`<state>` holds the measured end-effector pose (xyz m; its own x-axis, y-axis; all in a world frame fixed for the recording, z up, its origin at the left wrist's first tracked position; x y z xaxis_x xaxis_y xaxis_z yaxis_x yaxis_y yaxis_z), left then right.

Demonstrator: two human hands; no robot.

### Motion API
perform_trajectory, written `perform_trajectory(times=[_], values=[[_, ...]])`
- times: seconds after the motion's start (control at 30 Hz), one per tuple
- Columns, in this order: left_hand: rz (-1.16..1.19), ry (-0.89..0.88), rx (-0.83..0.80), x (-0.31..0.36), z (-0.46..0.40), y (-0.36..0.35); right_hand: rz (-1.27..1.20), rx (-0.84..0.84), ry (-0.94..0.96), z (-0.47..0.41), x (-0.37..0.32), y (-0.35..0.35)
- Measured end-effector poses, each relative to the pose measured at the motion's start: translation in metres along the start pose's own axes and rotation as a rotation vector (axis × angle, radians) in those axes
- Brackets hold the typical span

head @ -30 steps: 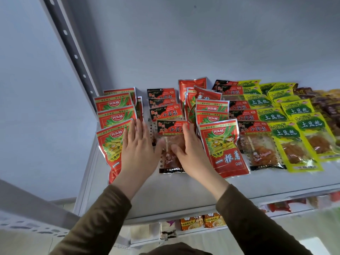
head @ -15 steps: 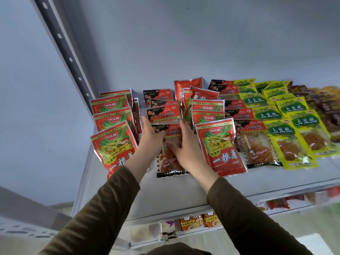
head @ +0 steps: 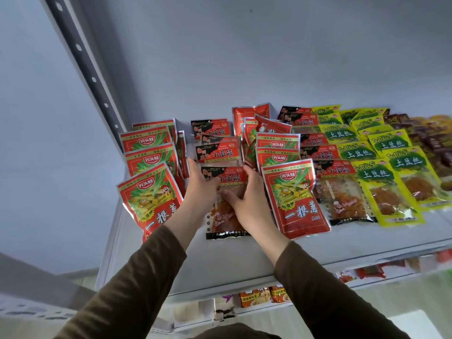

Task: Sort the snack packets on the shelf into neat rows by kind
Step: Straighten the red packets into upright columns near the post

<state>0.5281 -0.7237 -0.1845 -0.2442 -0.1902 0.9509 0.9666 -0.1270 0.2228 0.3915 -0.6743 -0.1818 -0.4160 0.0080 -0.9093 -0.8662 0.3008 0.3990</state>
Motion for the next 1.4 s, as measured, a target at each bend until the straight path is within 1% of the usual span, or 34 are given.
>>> perform_trajectory(times=[0.13,0.3,0.47,0.53,0.6,0.67,0.73,0.77,0.8,0.87,0.9,0.97,1.03,1.1,1.13,1.2,1.27,1.33,1.4], values=[[-0.009,-0.021,-0.003,0.006,0.001,-0.001,-0.056,-0.046,-0.025,-0.004,-0.002,-0.006],[-0.013,-0.001,-0.003,0.004,0.002,0.006,-0.020,-0.049,-0.008,-0.007,-0.003,-0.005],[0.017,0.016,-0.037,0.003,0.005,-0.004,0.024,-0.045,0.038,-0.012,-0.007,-0.004],[-0.006,-0.016,-0.042,0.009,0.009,-0.003,0.067,-0.057,0.050,-0.012,-0.009,-0.003],[-0.048,-0.088,-0.037,0.021,0.015,0.002,0.147,-0.068,0.056,-0.009,-0.012,-0.001],[-0.125,-0.245,0.015,0.040,0.026,0.012,0.241,-0.056,0.107,0.000,-0.021,0.002],[-0.226,-0.420,0.064,0.059,0.049,0.026,0.346,-0.015,0.214,0.015,-0.037,0.007],[-0.317,-0.481,0.120,0.061,0.060,0.036,0.400,0.020,0.284,0.023,-0.048,0.009],[-0.441,-0.506,0.211,0.056,0.069,0.050,0.436,0.053,0.353,0.030,-0.059,0.009],[-0.640,-0.456,0.398,0.032,0.084,0.083,0.393,0.053,0.457,0.041,-0.082,0.001],[-0.688,-0.408,0.433,0.019,0.091,0.096,0.349,0.005,0.493,0.044,-0.090,-0.009],[-0.740,-0.291,0.424,-0.008,0.099,0.108,0.317,-0.149,0.533,0.050,-0.101,-0.038],[-0.829,-0.219,0.391,-0.027,0.096,0.111,0.279,-0.310,0.476,0.051,-0.098,-0.069],[-0.913,-0.225,0.348,-0.035,0.088,0.109,0.219,-0.416,0.309,0.045,-0.084,-0.091],[-0.945,-0.239,0.322,-0.037,0.083,0.107,0.212,-0.440,0.223,0.039,-0.077,-0.098],[-1.002,-0.269,0.277,-0.039,0.075,0.103,0.220,-0.452,0.119,0.026,-0.073,-0.105],[-1.044,-0.288,0.244,-0.040,0.068,0.099,0.140,-0.442,0.111,0.016,-0.083,-0.108],[-1.007,-0.289,0.253,-0.038,0.063,0.098,-0.049,-0.435,0.092,0.007,-0.096,-0.110],[-0.894,-0.252,0.351,-0.031,0.058,0.107,-0.296,-0.415,-0.032,-0.008,-0.102,-0.113]])
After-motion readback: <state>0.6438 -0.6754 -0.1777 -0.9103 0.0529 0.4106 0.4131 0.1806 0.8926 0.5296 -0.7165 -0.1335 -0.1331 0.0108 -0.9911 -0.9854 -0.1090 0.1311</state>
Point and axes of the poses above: each hand's wrist, its own z-axis away from the middle knuckle, its own y-axis out of the back of the hand, x = y × z, the point moved 9 cm from there along -z, towards the middle knuckle, and after that the axes turned 7 degrees about -z, right-handed, at the moved point
